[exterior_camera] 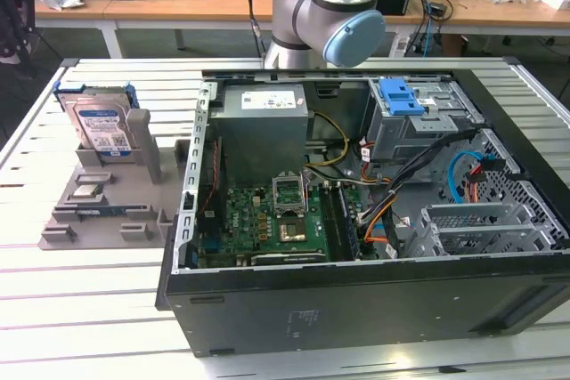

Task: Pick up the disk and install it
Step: 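Pick up the disk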

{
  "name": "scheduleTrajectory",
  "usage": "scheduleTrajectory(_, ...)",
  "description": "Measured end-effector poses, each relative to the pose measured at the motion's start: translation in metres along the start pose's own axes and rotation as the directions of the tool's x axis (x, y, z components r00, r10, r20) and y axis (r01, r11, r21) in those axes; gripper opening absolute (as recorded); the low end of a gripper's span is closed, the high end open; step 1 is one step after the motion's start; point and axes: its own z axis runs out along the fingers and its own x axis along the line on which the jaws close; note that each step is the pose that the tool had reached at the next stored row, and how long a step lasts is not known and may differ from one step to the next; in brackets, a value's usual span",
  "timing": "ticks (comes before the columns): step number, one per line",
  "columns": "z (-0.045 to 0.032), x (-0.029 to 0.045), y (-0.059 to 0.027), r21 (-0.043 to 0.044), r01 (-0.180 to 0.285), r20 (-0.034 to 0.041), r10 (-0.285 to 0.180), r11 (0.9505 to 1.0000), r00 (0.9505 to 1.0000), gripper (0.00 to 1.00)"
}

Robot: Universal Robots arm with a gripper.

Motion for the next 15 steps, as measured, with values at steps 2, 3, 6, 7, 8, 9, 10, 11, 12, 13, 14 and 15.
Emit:
scheduleTrajectory(2,0.0000,0.0000,0.0000,-0.0002,0.007,-0.0003,-0.007,1.0000,1.0000,0.11)
scheduleTrajectory(3,0.0000,0.0000,0.0000,-0.0002,0.007,-0.0003,-0.007,1.0000,1.0000,0.11)
scheduleTrajectory(6,0.0000,0.0000,0.0000,-0.0002,0.007,-0.0003,-0.007,1.0000,1.0000,0.11)
scheduleTrajectory(7,0.0000,0.0000,0.0000,-0.0002,0.007,-0.0003,-0.007,1.0000,1.0000,0.11)
scheduleTrajectory(8,0.0000,0.0000,0.0000,-0.0002,0.008,-0.0003,-0.008,1.0000,1.0000,0.11)
scheduleTrajectory(9,0.0000,0.0000,0.0000,-0.0002,0.008,-0.0004,-0.008,1.0000,1.0000,0.17)
scheduleTrajectory(10,0.0000,0.0000,0.0000,-0.0002,0.008,-0.0003,-0.008,1.0000,1.0000,0.24)
scheduleTrajectory(11,0.0000,0.0000,0.0000,-0.0002,0.008,-0.0003,-0.008,1.0000,1.0000,0.29)
scheduleTrajectory(12,0.0000,0.0000,0.0000,-0.0002,0.008,-0.0004,-0.008,1.0000,1.0000,0.36)
scheduleTrajectory(13,0.0000,0.0000,0.0000,-0.0002,0.008,-0.0003,-0.008,1.0000,1.0000,0.36)
scheduleTrajectory(14,0.0000,0.0000,0.0000,-0.0002,0.008,-0.0003,-0.008,1.0000,1.0000,0.42)
scheduleTrajectory(15,0.0000,0.0000,0.0000,-0.0002,0.008,-0.0003,-0.008,1.0000,1.0000,0.42)
